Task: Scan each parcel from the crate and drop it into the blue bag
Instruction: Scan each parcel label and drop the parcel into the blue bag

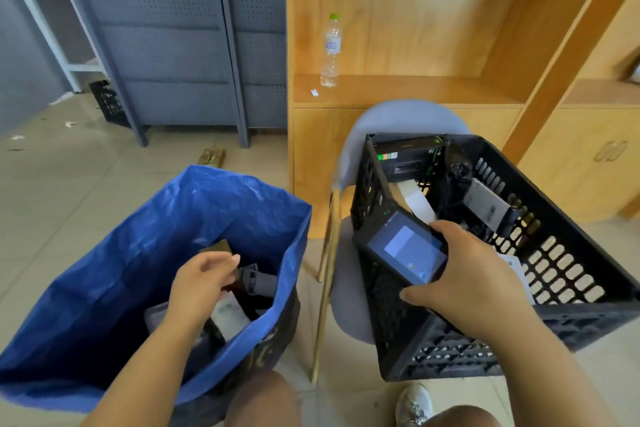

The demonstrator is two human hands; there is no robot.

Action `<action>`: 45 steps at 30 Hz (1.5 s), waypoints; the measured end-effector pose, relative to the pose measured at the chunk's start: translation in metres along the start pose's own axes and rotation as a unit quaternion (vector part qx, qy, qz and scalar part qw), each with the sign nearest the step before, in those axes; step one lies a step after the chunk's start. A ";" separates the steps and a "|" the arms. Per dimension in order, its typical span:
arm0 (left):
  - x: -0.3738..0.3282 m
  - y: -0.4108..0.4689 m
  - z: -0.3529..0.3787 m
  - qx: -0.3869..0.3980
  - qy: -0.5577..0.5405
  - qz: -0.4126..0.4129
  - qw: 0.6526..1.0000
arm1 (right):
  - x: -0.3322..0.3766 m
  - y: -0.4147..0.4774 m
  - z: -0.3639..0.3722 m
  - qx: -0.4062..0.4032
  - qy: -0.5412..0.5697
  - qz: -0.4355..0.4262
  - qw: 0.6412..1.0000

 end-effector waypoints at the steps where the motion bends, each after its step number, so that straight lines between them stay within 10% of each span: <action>1: -0.001 -0.001 0.011 0.016 -0.003 -0.005 1.000 | -0.008 0.001 -0.003 -0.005 -0.003 0.012 1.000; 14: -0.067 0.004 0.254 0.275 0.077 0.127 0.950 | -0.141 0.017 -0.039 -0.062 -0.008 0.181 0.982; 27: -0.053 0.065 0.493 0.314 0.359 0.217 0.852 | -0.254 0.092 -0.037 -0.115 -0.025 0.251 0.961; 45: -0.053 0.081 0.495 0.255 0.316 0.274 0.872 | -0.272 0.092 -0.033 -0.108 -0.009 0.241 0.964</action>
Point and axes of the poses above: each hand's wrist, its own y-axis towards the middle knuckle, its own z-axis out of the palm, x = y × z, the point moved 4 cm from there along y, towards the middle knuckle, and after that the axes turned 10 degrees about -y, right-handed, at the moved point
